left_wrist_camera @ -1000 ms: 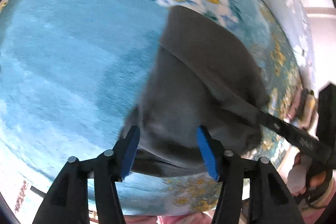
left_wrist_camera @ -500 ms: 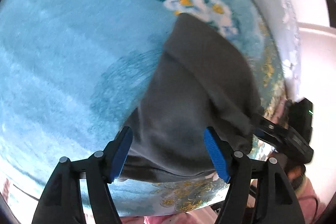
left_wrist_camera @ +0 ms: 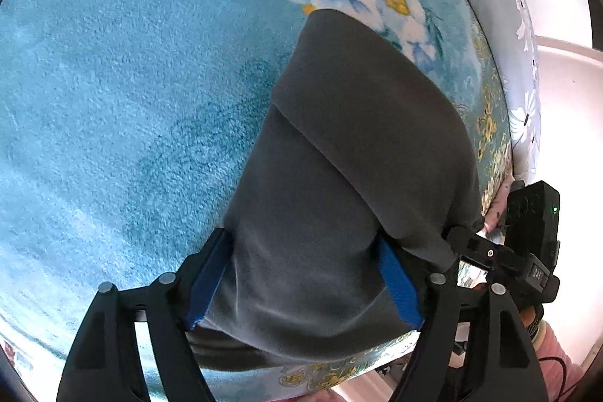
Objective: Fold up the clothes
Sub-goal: 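Lift the folded sweatpants off the bed with both grippers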
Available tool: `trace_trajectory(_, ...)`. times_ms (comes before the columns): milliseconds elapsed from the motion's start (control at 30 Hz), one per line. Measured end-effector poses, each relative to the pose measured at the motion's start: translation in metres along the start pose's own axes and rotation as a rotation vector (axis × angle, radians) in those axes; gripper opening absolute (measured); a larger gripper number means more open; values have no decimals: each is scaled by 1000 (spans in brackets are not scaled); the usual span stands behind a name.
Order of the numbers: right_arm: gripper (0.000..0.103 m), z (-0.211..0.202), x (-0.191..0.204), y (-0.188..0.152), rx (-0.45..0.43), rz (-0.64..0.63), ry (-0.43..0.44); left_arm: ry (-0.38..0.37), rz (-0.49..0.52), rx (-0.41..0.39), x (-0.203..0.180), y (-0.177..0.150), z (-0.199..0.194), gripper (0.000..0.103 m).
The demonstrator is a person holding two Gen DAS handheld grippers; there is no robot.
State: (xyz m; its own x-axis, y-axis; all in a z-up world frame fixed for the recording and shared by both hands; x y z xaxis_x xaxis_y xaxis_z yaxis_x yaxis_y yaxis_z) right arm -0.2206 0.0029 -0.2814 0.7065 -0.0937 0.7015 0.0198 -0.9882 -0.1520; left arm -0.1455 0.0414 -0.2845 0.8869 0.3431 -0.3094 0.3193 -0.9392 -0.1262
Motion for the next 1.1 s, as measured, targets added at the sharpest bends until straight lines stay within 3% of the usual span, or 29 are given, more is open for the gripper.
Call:
trace_trajectory(200, 103, 6, 0, 3, -2, 46, -19, -4, -40, 2, -6, 0, 6, 83)
trace_trajectory(267, 103, 1, 5, 2, -4, 56, -10, -3, -32, -7, -12, -2, 4, 77)
trace_trajectory(467, 86, -19, 25, -3, -35, 52, 12, -35, -3, -47, -31, -8, -8, 60)
trace_trajectory(567, 81, -37, 37, -9, -58, 26, 38, -62, 15, -62, -41, -11, -18, 58)
trace_trajectory(833, 81, -94, 61, -30, -133, -37, 23, -126, 83, -100, -79, -32, -49, 57)
trace_trajectory(1100, 81, -165, 68, -63, -274, -19, 27, -152, 244, -147, -146, -63, -85, 57)
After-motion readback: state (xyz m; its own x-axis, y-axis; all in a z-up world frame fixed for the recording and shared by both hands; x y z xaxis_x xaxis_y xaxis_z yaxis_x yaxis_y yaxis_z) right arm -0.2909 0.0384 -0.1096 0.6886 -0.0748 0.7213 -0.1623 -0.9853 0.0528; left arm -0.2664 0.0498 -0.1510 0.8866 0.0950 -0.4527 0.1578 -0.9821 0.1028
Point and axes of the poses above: each gripper's, at about its wrist camera, not at the fingertips, and z roughly the way its jaws point, x to its left, y to its top, the point moved 6 cm from there along z, roughly the way its jaws point, and after that the axes turned 9 degrees about -x, right-handed, at the moved point
